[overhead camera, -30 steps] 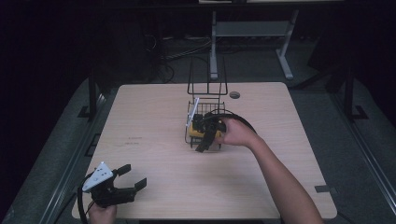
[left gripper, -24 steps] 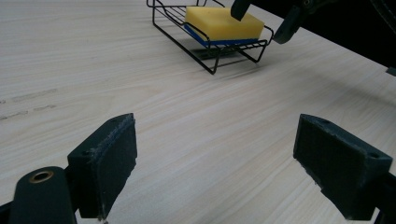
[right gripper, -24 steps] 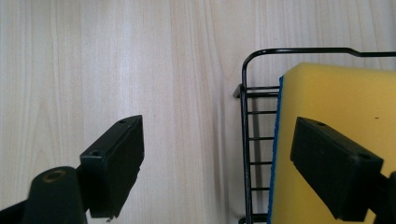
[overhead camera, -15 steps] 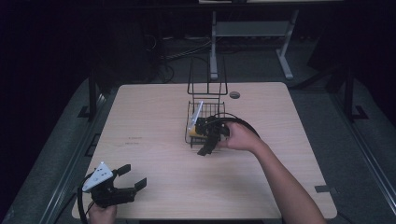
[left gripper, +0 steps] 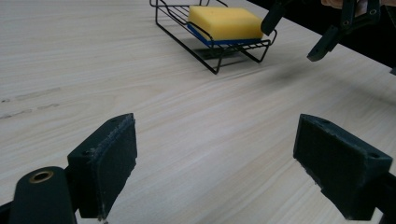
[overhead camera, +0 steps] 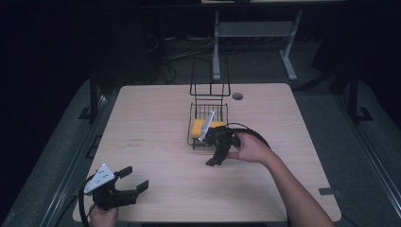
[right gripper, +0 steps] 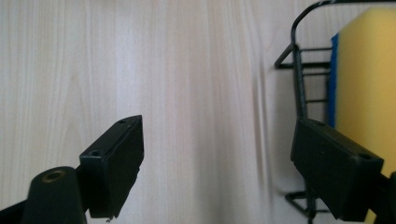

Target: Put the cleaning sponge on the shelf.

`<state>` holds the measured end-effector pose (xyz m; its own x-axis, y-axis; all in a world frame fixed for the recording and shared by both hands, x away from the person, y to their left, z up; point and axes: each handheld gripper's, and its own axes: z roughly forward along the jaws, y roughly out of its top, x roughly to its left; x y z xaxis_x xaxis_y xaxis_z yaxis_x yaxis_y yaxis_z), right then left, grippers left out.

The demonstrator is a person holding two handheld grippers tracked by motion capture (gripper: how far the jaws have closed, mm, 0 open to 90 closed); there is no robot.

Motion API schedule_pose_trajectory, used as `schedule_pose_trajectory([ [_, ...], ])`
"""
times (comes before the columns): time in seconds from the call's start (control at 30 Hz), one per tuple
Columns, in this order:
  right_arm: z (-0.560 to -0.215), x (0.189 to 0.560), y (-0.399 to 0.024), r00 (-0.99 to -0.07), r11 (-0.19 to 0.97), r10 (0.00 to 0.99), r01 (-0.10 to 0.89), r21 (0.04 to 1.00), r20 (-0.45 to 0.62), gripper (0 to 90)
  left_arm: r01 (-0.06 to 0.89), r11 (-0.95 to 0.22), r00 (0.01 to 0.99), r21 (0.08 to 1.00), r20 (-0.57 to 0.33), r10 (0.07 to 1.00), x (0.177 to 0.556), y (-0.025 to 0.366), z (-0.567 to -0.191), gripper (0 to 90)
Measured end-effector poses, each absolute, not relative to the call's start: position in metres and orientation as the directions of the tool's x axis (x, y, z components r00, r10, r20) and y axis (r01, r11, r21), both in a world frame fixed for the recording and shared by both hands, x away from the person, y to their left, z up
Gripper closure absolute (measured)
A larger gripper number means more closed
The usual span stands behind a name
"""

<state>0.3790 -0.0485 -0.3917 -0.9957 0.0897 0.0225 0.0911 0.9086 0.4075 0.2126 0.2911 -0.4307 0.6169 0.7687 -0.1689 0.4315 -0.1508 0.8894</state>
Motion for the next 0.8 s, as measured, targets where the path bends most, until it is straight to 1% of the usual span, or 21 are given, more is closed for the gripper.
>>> schedule_pose_trajectory([
  [0.2,-0.397,0.368,-0.066,-0.993,0.903,0.112,0.114,0.414,0.028,17.1,0.429,-0.150,0.618,0.891,-0.168,0.768,0.211,0.291,-0.430,12.8],
  [0.8,-0.407,0.353,-0.102,-0.987,0.897,0.160,0.157,0.412,0.027,17.1,0.429,-0.155,0.618,0.890,-0.164,0.769,0.212,0.291,-0.430,12.8],
])
